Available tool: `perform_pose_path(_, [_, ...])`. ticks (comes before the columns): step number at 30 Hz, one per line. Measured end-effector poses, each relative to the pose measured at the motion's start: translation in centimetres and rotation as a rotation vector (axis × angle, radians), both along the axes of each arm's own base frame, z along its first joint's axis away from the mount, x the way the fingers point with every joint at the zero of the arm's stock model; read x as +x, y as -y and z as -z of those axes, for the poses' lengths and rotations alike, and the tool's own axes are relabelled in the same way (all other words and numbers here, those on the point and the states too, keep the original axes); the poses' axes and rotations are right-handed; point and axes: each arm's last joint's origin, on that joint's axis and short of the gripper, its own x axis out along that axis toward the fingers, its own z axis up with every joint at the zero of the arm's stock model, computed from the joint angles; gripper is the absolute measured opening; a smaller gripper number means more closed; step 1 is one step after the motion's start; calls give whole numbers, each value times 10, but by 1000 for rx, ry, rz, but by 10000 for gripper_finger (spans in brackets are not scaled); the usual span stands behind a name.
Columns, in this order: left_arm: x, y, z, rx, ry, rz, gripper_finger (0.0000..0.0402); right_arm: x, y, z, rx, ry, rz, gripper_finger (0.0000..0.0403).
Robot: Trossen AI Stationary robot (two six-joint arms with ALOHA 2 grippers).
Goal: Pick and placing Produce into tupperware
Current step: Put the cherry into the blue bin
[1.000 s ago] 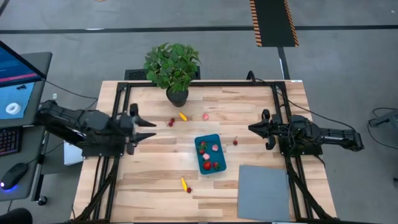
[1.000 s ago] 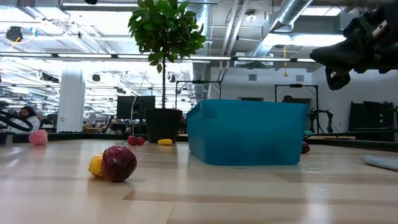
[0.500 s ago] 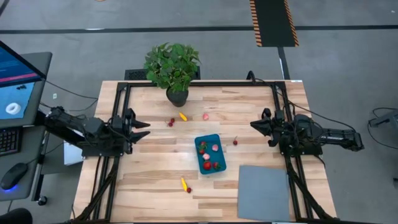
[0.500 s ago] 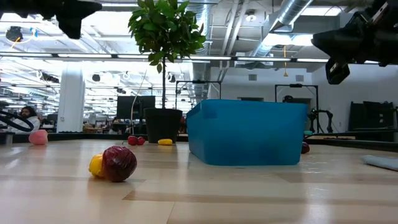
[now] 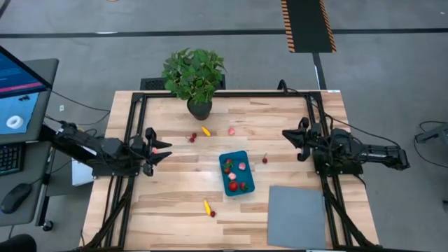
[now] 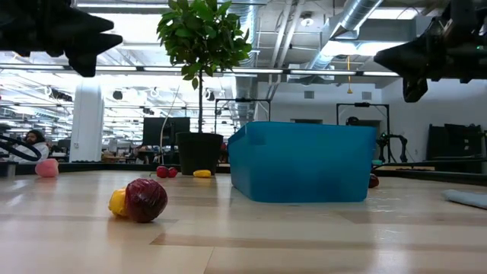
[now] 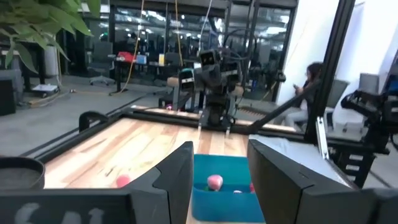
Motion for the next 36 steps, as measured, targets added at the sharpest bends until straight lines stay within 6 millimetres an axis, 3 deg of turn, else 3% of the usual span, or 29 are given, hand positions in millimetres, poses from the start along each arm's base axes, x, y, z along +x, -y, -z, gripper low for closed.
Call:
perform_pose_path(7, [0,0,13,37,-4,6,141,1,0,4,-143,-78,20,66])
perform_pose_path(21, [4,-16,19,13,-33,-113,141,6,2,11,-1,-130,32,66])
perform_pose_path(28, [5,-23,24,-6,-73,-157,141,20,1,19,9,-268,-61,66])
perform_pose_path(36, [5,-24,25,-15,-82,-159,141,47,5,13,27,-519,-72,66])
